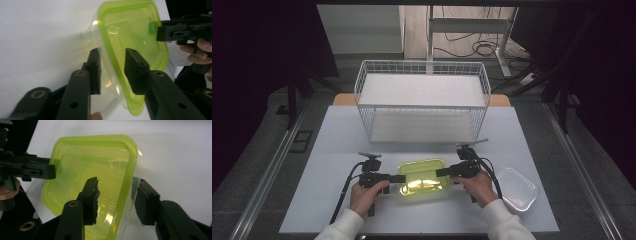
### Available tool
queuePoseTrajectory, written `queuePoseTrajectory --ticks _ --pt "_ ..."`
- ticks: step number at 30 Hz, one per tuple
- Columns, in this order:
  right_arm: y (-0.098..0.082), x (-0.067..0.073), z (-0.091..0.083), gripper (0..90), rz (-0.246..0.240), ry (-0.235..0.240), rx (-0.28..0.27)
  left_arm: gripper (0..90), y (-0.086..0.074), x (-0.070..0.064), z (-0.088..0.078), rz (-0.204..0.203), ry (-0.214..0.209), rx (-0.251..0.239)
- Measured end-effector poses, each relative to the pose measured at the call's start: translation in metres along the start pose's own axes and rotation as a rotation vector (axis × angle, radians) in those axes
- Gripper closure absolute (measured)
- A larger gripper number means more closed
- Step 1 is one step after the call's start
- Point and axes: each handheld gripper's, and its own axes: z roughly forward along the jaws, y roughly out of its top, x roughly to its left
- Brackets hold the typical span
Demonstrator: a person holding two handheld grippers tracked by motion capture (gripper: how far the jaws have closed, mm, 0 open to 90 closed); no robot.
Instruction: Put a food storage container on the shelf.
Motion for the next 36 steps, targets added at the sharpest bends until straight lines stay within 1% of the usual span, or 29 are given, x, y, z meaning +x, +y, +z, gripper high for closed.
queuePoseTrajectory --ticks 2,4,5,6,8,9,10,11,12,13,14,16,19,20,21,22,23,24,25,27,30,31,32,34,35,36 --pt "0.000 0.000 -0.001 58.6 0.004 0.005 -0.001 70.2 0.000 0.000 -0.001 0.000 0.000 -0.008" --pt "-0.001 0.001 -0.004 61.3 -0.005 0.008 -0.007 73.3 -0.001 -0.002 -0.004 0.002 0.003 -0.030" --pt "-0.001 0.001 -0.004 61.3 -0.005 0.008 -0.007 74.1 -0.001 -0.002 -0.004 0.002 0.003 -0.030" --pt "-0.001 0.002 -0.005 63.3 -0.001 0.017 -0.010 74.8 -0.001 -0.003 -0.006 0.004 0.007 -0.046" --pt "-0.001 0.002 -0.006 64.2 -0.001 0.019 -0.013 75.3 -0.001 -0.003 -0.006 0.005 0.007 -0.050" --pt "-0.002 0.003 -0.007 65.7 -0.004 0.019 -0.017 76.3 -0.001 -0.003 -0.007 0.006 0.007 -0.054" --pt "-0.002 0.003 -0.008 69.5 -0.005 0.020 -0.017 76.9 -0.001 -0.004 -0.009 0.007 0.013 -0.066" --pt "-0.002 0.003 -0.008 69.5 -0.005 0.020 -0.017 77.9 -0.001 -0.004 -0.009 0.007 0.013 -0.066" --pt "-0.002 0.004 -0.009 73.2 -0.028 0.004 -0.028 78.2 0.000 -0.005 -0.011 0.014 0.013 -0.073" --pt "-0.002 0.005 -0.009 73.5 -0.036 0.004 -0.030 78.2 0.000 -0.005 -0.011 0.014 0.013 -0.073" --pt "-0.002 0.005 -0.009 73.7 -0.044 0.004 -0.031 78.3 0.000 -0.007 -0.013 0.028 0.025 -0.073" --pt "-0.002 0.006 -0.009 73.9 -0.047 0.002 -0.033 78.4 0.000 -0.008 -0.014 0.036 0.028 -0.078" --pt "-0.002 0.009 -0.012 74.3 -0.061 0.004 -0.046 78.5 0.000 -0.011 -0.017 0.045 0.022 -0.089" --pt "-0.002 0.011 -0.015 74.6 -0.068 0.007 -0.058 78.6 0.000 -0.012 -0.020 0.050 0.020 -0.099" --pt "-0.002 0.011 -0.015 74.6 -0.068 0.007 -0.058 78.7 0.000 -0.012 -0.020 0.050 0.020 -0.099" --pt "-0.001 0.014 -0.018 75.1 -0.083 0.008 -0.070 79.0 0.000 -0.015 -0.022 0.069 0.042 -0.107" --pt "-0.001 0.014 -0.018 75.1 -0.083 0.008 -0.070 79.4 0.000 -0.015 -0.022 0.069 0.042 -0.107" --pt "-0.001 0.018 -0.020 75.3 -0.101 0.007 -0.082 79.5 0.000 -0.018 -0.025 0.079 0.048 -0.118" --pt "-0.001 0.018 -0.020 75.3 -0.101 0.007 -0.082 79.5 0.000 -0.018 -0.025 0.079 0.048 -0.118" --pt "0.000 0.021 -0.024 75.4 -0.117 0.010 -0.104 79.5 0.001 -0.022 -0.029 0.090 0.046 -0.135" --pt "0.000 0.025 -0.029 75.6 -0.126 0.015 -0.124 79.5 0.002 -0.026 -0.034 0.113 0.049 -0.142" --pt "0.000 0.025 -0.029 75.6 -0.126 0.015 -0.124 79.5 0.002 -0.026 -0.034 0.113 0.049 -0.142" --pt "0.000 0.027 -0.031 75.6 -0.130 0.015 -0.128 79.5 0.002 -0.028 -0.037 0.117 0.042 -0.152" --pt "0.000 0.034 -0.040 75.7 -0.145 0.022 -0.158 79.3 0.002 -0.031 -0.040 0.128 0.041 -0.158" --pt "0.000 0.034 -0.040 75.7 -0.145 0.022 -0.158 79.3 0.003 -0.032 -0.041 0.135 0.041 -0.161" --pt "0.002 0.040 -0.046 75.7 -0.159 0.022 -0.179 79.0 0.004 -0.034 -0.044 0.138 0.037 -0.169"
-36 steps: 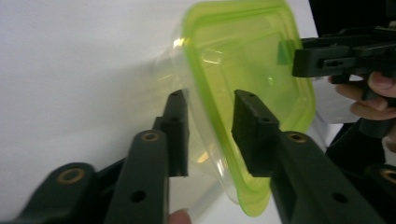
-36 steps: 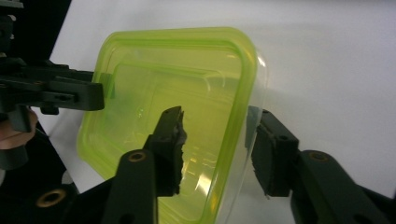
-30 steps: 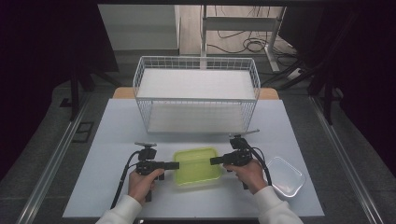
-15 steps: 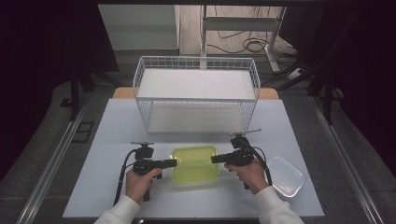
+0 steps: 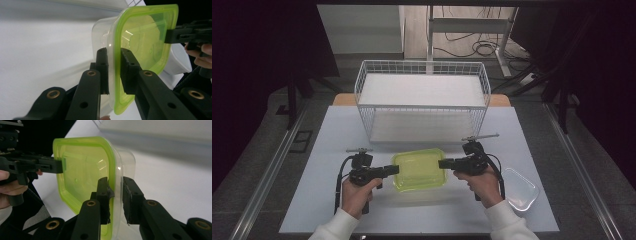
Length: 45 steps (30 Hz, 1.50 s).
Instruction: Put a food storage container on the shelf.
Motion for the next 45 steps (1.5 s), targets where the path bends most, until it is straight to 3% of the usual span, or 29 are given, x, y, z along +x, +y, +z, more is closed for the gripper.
queuePoseTrajectory --ticks 5,12,20,28,37,45 --pt "0.006 0.007 -0.004 75.5 -0.033 -0.023 -0.020 78.9 0.007 -0.002 -0.004 0.000 -0.005 -0.011" --pt "0.017 0.012 -0.008 75.5 -0.030 -0.032 -0.063 79.3 0.030 -0.012 -0.015 0.039 0.009 -0.039" --pt "0.040 0.027 -0.020 75.1 -0.054 -0.061 -0.120 79.3 0.055 -0.022 -0.028 0.078 0.010 -0.075" --pt "0.057 0.034 -0.031 75.2 -0.069 -0.053 -0.157 79.6 0.073 -0.026 -0.035 0.088 -0.012 -0.090" --pt "0.078 0.039 -0.043 75.4 -0.079 -0.046 -0.196 79.7 0.101 -0.038 -0.045 0.130 -0.010 -0.110" --pt "0.090 0.039 -0.044 75.3 -0.078 -0.043 -0.220 79.8 0.116 -0.039 -0.048 0.143 -0.001 -0.116"
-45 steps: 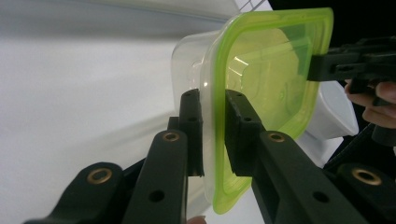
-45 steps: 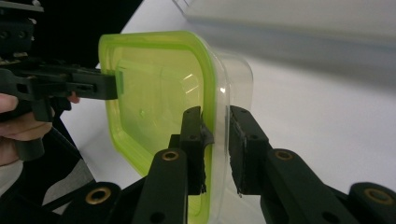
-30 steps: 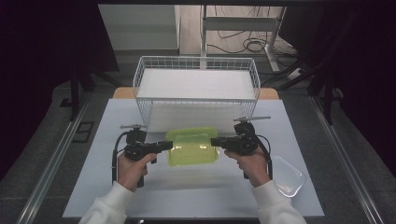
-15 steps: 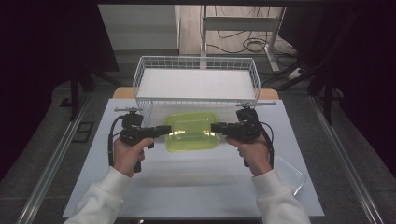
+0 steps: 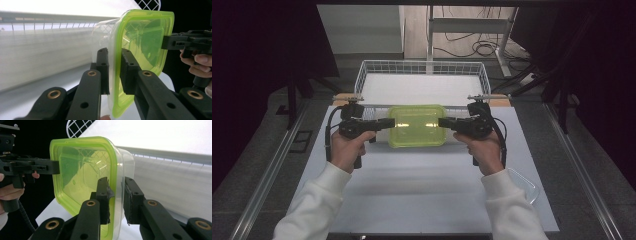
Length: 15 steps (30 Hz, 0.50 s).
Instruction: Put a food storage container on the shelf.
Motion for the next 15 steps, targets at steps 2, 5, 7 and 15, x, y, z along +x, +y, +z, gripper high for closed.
queuePoseTrajectory --ticks 2,5,7,15 --pt "0.003 0.000 0.000 75.3 0.000 0.000 -0.003 79.8 0.004 0.001 0.000 0.002 -0.001 -0.002" --pt "0.011 0.000 0.001 75.4 0.000 0.001 -0.011 79.7 0.012 0.002 -0.001 0.002 -0.005 -0.010" --pt "0.015 0.000 0.001 75.4 -0.001 0.001 -0.016 79.8 0.017 0.003 -0.001 0.004 -0.007 -0.012" --pt "0.026 0.001 0.004 75.4 -0.001 -0.004 -0.020 79.7 0.029 0.007 -0.002 0.006 -0.013 -0.010"
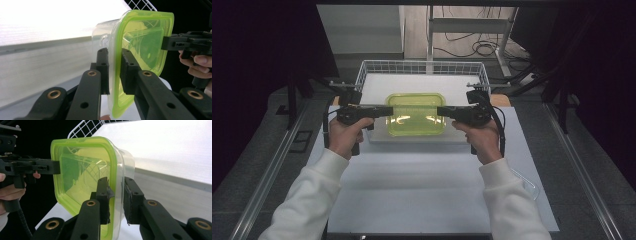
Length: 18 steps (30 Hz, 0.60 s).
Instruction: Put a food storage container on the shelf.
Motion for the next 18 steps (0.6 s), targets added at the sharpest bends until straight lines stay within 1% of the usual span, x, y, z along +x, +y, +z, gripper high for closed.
queuePoseTrajectory --ticks 2,5,11,18 --pt "0.001 0.000 0.000 75.4 0.000 -0.002 -0.001 79.8 0.002 0.001 0.000 0.001 0.000 0.002" --pt "0.008 0.000 0.001 75.2 -0.005 -0.014 0.001 79.8 0.007 0.002 0.001 -0.002 -0.003 -0.002" --pt "0.014 -0.002 0.004 75.2 0.002 -0.011 -0.004 79.8 0.014 0.004 0.001 -0.004 0.000 -0.006" --pt "0.022 -0.005 0.009 74.8 0.010 -0.029 -0.011 79.8 0.026 0.006 0.006 0.007 0.007 0.004"
